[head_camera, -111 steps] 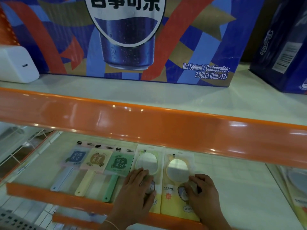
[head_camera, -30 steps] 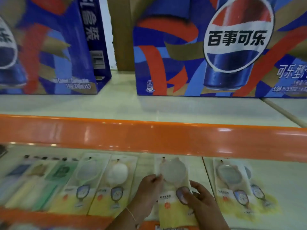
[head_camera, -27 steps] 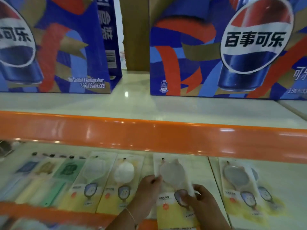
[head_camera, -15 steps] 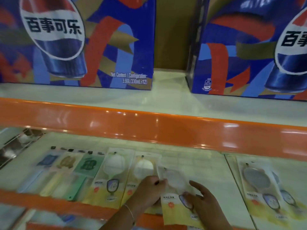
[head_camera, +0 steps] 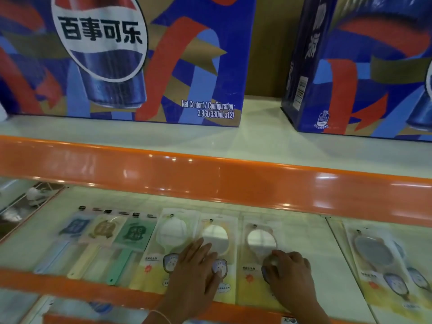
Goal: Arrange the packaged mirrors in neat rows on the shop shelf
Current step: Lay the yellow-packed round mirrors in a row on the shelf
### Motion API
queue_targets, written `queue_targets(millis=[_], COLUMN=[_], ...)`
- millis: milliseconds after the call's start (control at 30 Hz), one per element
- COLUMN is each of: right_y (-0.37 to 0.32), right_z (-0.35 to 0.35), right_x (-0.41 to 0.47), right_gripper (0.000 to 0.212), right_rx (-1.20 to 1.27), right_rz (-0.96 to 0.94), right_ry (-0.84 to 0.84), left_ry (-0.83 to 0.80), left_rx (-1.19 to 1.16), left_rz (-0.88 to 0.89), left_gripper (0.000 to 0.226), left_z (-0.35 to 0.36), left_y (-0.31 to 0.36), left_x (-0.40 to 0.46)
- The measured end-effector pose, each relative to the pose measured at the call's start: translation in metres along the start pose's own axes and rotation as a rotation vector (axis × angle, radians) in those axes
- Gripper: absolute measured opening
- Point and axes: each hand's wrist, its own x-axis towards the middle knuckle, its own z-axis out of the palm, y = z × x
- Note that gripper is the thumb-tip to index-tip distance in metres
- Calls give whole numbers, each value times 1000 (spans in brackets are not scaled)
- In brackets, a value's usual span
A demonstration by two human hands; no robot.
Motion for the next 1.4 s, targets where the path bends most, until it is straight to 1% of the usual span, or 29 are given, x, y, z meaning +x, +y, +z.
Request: queue_targets(millis=[67,133,200,267,333,367,400,467,667,867,1167,1267,1400], right_y=[-2,-6,-10,-13,-11,-10,-9,-7,-7,-5,-1,1,5], right_z=[1,-1,0,6,12,15,16,16,16,16,17,21,24], right_x=[-3,-7,-8,-9,-9,-8,-8,-9,-10,-10,-11,-9,-9], right_gripper=[47,55,68,73,91,97,98,94,73,72,50,44,43], right_rx=[-63,-50,-50,-87,-111,-113,-115,-120,-57,-18,-50,-10,29], right_rz=[38,38,-32,-114,-153,-160,-167,-185,-217,-220,-260,-287,-340], right_ry=[-8,-51,-67,-85,-91,-82,-72,-66,-55,-40,42,77,109], left_ry=[-11,-5,-18,-28,-29,-28,-28,-28,-39,-29,-16,-27,-33], left_rx=[5,21,32,25,17,18,21,24,14,17,0,-5,-15], left_rz=[17,24,23,24,34,38,39,38,34,39,35,38,39], left_gripper=[45,46,46,45,43,43,42,41,41,41,40,43,47], left_z=[3,5,4,4,4,5,5,6,9,8,7,7,7], left_y=[0,1,2,2,2,2,2,2,0,0,2,1,1], left_x=[-2,-3,-4,-4,-4,-4,-5,-4,-5,-5,-5,-6,-6])
